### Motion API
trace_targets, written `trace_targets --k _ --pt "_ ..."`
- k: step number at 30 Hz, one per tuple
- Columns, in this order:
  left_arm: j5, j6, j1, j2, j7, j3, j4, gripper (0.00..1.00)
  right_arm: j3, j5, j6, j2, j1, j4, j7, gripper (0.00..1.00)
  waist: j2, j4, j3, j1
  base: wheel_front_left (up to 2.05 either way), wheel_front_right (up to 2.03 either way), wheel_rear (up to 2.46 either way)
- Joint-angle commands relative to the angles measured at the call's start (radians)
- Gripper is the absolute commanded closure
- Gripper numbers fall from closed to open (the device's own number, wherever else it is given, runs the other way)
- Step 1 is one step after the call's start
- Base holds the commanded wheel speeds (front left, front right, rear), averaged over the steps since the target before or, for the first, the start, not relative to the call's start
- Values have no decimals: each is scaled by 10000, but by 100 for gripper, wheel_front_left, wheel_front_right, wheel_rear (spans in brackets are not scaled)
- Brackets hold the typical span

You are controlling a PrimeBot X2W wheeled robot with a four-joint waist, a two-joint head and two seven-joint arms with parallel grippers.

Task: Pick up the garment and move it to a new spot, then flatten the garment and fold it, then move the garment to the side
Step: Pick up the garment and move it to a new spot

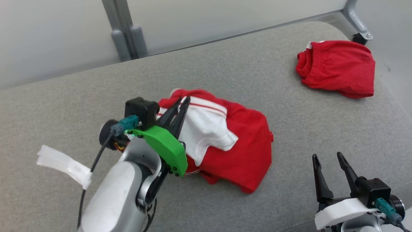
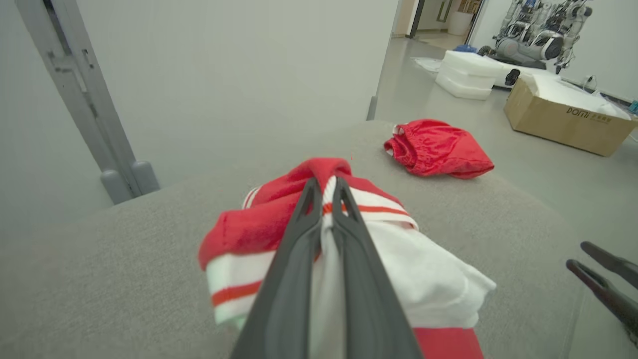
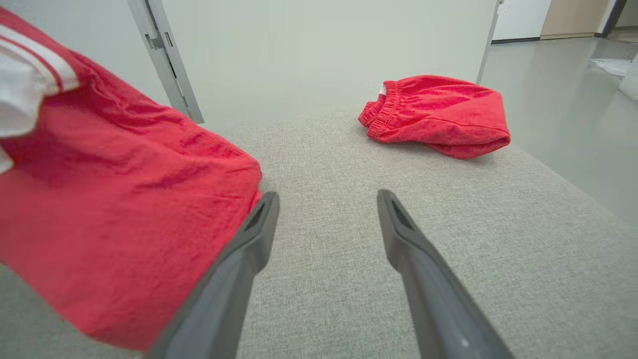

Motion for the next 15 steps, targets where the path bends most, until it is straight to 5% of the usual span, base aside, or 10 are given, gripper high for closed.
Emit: trace_targets --k 1,8,9,10,11,15 --pt "-188 -140 220 -129 -278 -78 600 100 -24 71 -15 3 -101 6 -3 0 -1 -319 248 0 0 0 0" --pt "-137 -554 261 -511 -2127 -871 4218 100 70 -52 -15 4 -258 45 -2 0 -1 -25 397 0 0 0 0" --pt "-96 -580 179 -568 -2411 -956 4513 74 62 -66 -15 3 -275 47 -2 0 -1 35 393 0 0 0 0" --pt "-181 -594 120 -644 -2812 -1005 4790 25 50 -98 -15 -3 -281 33 -2 0 -1 124 367 0 0 0 0" --pt "-255 -603 81 -676 -3100 -1058 4972 0 22 -141 -15 -2 -270 8 -2 0 -1 217 331 0 0 0 0" --pt "-778 -651 191 -713 -4337 -913 5185 0 -13 -294 -15 0 -196 -62 -2 0 -1 575 144 0 0 0 0"
